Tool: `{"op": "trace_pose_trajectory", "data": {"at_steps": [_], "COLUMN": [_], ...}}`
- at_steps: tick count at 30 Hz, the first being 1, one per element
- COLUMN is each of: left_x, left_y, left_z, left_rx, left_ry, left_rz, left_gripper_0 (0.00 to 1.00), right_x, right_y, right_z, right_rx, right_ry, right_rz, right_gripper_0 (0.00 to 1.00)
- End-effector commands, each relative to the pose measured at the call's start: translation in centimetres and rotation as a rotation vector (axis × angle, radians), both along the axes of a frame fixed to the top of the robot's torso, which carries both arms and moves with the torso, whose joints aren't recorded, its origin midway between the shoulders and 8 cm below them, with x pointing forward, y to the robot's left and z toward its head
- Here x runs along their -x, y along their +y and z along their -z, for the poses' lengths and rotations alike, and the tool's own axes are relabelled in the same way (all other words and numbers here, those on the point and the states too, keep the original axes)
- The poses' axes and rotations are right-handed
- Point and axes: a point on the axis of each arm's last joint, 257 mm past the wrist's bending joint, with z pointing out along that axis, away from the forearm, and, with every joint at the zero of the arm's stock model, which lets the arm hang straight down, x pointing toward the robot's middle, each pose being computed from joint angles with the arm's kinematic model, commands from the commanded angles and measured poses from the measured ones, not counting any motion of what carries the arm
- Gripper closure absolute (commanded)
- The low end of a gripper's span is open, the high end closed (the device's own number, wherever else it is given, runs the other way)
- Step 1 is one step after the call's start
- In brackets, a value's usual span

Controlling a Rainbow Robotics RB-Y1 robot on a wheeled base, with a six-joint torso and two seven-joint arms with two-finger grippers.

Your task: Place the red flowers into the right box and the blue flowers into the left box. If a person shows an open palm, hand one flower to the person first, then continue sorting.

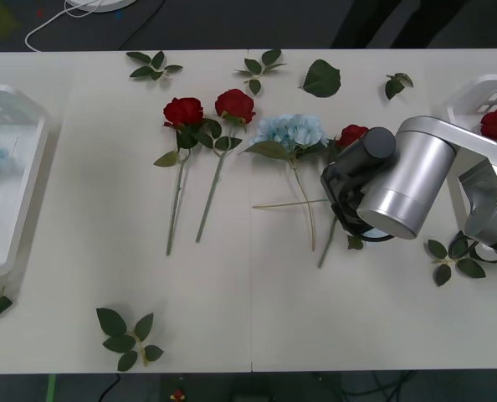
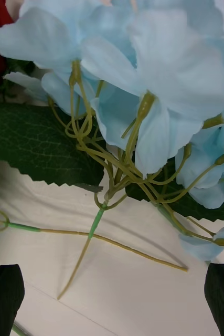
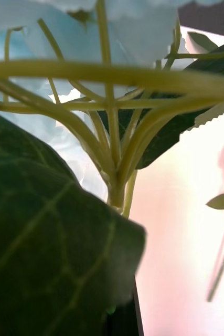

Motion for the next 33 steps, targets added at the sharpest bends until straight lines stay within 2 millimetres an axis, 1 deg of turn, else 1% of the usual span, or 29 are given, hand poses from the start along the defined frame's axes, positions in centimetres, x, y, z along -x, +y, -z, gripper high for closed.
{"op": "trace_pose_trajectory", "data": {"at_steps": [1,2,3,4,6,7,8,10,12,13,14,15,16,18,19,23,25,28,29,31,33], "left_x": [-0.6,-0.9,-1.6,-1.9,-3.1,-3.3,-3.6,-3.6,-3.5,-3.4,-3.3,-3.0,-2.7,-2.3,-2.1,-1.5,-1.1,-0.7,-0.6,-0.6,-0.5], "left_y": [5.4,6.1,7.3,7.9,10.0,10.5,11.3,12.3,13.1,13.4,13.5,13.9,14.1,14.5,14.6,15.3,15.4,15.5,15.7,16.1,16.4], "left_z": [-4.2,-4.1,-3.8,-3.6,-2.4,-2.0,-0.8,0.9,2.2,2.9,3.3,4.1,4.7,5.7,6.4,8.5,9.9,11.4,11.6,13.4,14.6], "left_rx": [-0.110,-0.123,-0.162,-0.180,-0.243,-0.252,-0.262,-0.277,-0.286,-0.281,-0.279,-0.278,-0.280,-0.279,-0.277,-0.272,-0.261,-0.257,-0.264,-0.287,-0.300], "left_ry": [-0.123,-0.134,-0.156,-0.166,-0.198,-0.203,-0.201,-0.191,-0.186,-0.186,-0.185,-0.175,-0.162,-0.148,-0.139,-0.136,-0.129,-0.121,-0.122,-0.120,-0.120], "left_rz": [0.096,0.099,0.116,0.124,0.151,0.154,0.158,0.163,0.161,0.154,0.151,0.142,0.140,0.132,0.130,0.114,0.114,0.110,0.107,0.098,0.089], "left_gripper_0": [1.00,1.00,1.00,1.00,1.00,1.00,1.00,1.00,1.00,1.00,1.00,1.00,1.00,1.00,1.00,1.00,1.00,1.00,1.00,1.00,1.00], "right_x": [-3.2,-3.5,-4.0,-4.2,-4.9,-5.1,-5.4,-5.7,-5.9,-6.0,-6.0,-6.0,-6.1,-6.1,-6.1,-6.1,-6.1,-6.2,-6.2,-6.2,-6.2], "right_y": [2.2,2.1,1.9,1.9,1.5,1.4,1.1,0.8,0.6,0.5,0.5,0.4,0.2,0.1,0.3,0.3,0.3,0.2,0.2,0.2,0.2], "right_z": [-1.4,-1.3,-0.9,-0.8,-0.3,-0.2,0.0,0.2,0.4,0.5,0.6,0.6,0.7,0.6,0.6,0.7,0.7,0.6,0.6,0.6,0.6], "right_rx": [-0.033,-0.031,-0.030,-0.032,-0.030,-0.027,-0.022,-0.022,-0.022,-0.019,-0.020,-0.019,-0.017,-0.014,-0.015,-0.013,-0.014,-0.009,-0.009,-0.008,-0.006], "right_ry": [-0.073,-0.077,-0.083,-0.085,-0.092,-0.094,-0.097,-0.101,-0.101,-0.100,-0.099,-0.099,-0.100,-0.103,-0.101,-0.101,-0.102,-0.105,-0.104,-0.104,-0.104], "right_rz": [0.012,0.018,0.027,0.032,0.047,0.051,0.054,0.060,0.064,0.066,0.066,0.067,0.069,0.068,0.066,0.061,0.060,0.056,0.056,0.054,0.052], "right_gripper_0": [0.00,0.00,0.00,0.00,0.00,0.00,0.00,0.00,0.00,0.25,0.39,0.68,0.87,0.98,1.00,1.00,1.00,1.00,1.00,1.00,1.00]}}
